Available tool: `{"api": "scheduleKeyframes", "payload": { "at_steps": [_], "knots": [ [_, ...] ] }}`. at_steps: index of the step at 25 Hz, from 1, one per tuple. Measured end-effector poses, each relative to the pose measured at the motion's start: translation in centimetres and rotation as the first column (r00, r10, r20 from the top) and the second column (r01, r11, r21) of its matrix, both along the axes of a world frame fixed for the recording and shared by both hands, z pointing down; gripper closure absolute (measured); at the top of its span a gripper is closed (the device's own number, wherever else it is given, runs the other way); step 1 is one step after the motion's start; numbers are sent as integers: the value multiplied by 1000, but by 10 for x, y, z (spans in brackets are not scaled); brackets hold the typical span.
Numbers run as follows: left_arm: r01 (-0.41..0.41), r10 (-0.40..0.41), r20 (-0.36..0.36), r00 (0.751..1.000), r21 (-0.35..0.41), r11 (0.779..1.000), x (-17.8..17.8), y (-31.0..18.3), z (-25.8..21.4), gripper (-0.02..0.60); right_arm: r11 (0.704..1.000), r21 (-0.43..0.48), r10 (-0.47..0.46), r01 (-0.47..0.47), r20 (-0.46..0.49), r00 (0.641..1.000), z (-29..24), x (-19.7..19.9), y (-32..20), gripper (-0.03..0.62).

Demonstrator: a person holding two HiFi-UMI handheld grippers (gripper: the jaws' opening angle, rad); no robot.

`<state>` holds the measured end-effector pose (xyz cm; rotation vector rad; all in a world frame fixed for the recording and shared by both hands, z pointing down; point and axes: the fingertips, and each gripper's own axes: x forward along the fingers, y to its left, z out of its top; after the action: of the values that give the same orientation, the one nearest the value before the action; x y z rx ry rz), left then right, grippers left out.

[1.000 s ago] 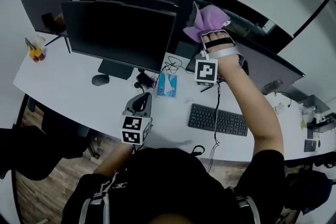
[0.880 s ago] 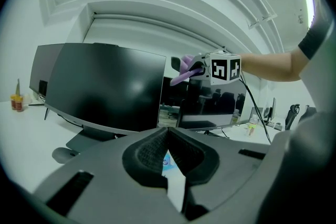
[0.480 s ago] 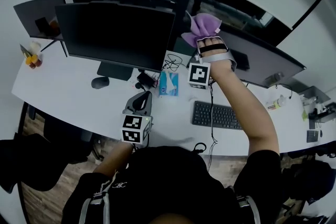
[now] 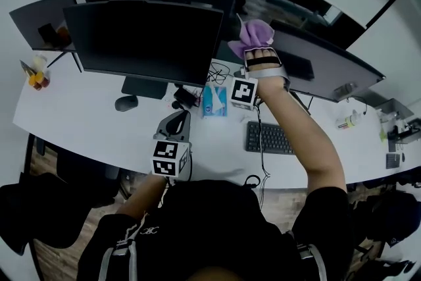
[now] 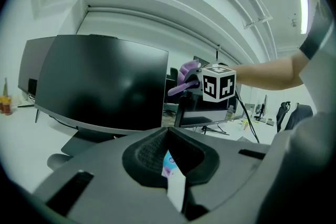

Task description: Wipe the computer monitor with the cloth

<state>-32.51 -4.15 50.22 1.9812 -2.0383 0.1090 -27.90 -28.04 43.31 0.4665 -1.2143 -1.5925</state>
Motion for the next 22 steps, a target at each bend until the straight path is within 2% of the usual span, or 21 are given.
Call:
{"api": "scheduleKeyframes", "payload": {
  "at_steps": [6,22],
  "knots": [
    [3,-3,-11,1000,-5,1000,-4,2,6,568,998,-46,52,-51,30,998,30,-1,-1,511],
    [9,-9,-16,1000,-14,1000,-9,4,12,568,982,-154,117,-109,46,992,85,0,1,511]
  ]
}}
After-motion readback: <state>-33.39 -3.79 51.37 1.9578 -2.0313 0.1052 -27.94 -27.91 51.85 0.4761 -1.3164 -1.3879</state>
